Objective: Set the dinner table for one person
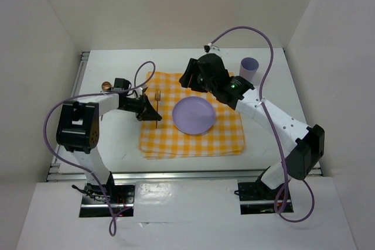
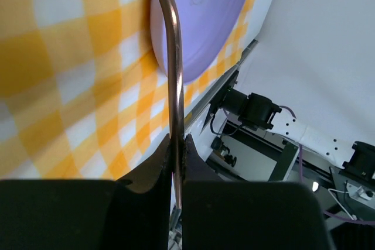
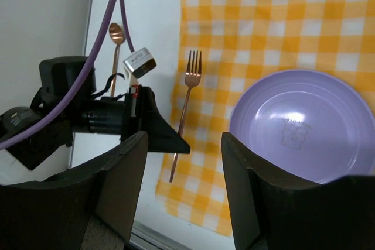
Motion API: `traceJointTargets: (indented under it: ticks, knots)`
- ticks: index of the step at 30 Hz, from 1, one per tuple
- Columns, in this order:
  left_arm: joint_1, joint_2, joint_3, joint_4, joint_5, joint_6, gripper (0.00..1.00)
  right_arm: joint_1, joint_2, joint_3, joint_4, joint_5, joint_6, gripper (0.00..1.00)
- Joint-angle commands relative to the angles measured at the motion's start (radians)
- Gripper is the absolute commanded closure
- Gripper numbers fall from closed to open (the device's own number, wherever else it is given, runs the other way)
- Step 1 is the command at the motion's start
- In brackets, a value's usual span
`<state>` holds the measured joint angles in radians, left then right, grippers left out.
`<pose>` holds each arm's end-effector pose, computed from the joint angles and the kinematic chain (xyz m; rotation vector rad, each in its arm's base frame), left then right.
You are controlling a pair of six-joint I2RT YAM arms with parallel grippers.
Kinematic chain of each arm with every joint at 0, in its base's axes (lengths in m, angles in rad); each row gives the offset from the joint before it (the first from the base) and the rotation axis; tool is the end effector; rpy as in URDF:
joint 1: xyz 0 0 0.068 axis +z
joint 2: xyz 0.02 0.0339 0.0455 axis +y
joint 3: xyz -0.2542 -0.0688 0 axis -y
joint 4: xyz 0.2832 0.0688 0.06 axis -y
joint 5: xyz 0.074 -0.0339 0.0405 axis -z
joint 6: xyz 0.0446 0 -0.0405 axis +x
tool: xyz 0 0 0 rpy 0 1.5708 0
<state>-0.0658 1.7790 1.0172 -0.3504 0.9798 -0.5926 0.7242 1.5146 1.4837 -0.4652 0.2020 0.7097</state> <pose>0.3594 -0.0608 0.1215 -0.3687 2.6247 -1.5257 0.3012 0.2544 0.3625 0.1128 2.1229 0.6687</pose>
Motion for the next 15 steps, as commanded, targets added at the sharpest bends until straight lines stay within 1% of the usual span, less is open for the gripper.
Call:
traceJointTargets:
  ticks: [1, 3, 5, 7, 9, 13, 14, 15]
  knots:
    - [0.006, 0.065, 0.099, 0.019, 0.037, -0.001, 1.0, 0.007, -0.048, -0.003, -0.009, 0.031, -0.026, 0.39]
    - [0.006, 0.133, 0.125, 0.01, 0.037, 0.01, 1.0, 0.007, -0.048, -0.003, -0.018, 0.031, -0.026, 0.39]
    - [0.006, 0.178, 0.152, -0.013, 0.072, 0.019, 1.0, 0.007, -0.048, -0.003, -0.018, 0.04, -0.035, 0.39]
    - [0.006, 0.218, 0.152, -0.013, 0.082, 0.019, 0.99, 0.007, -0.048, -0.003, -0.018, 0.04, -0.035, 0.39]
    - [0.006, 0.237, 0.152, -0.002, 0.082, 0.019, 0.96, 0.007, -0.039, -0.003, -0.027, 0.04, -0.044, 0.39]
    - [0.027, 0.246, 0.175, -0.053, 0.008, 0.028, 0.78, 0.007, -0.039, 0.007, -0.036, 0.05, -0.053, 0.39]
    - [0.027, 0.246, 0.187, -0.067, -0.021, 0.042, 0.71, 0.007, -0.039, 0.016, -0.036, 0.05, -0.053, 0.39]
    - [0.027, 0.246, 0.187, -0.093, -0.021, 0.057, 0.69, 0.007, -0.039, 0.016, -0.036, 0.05, -0.053, 0.39]
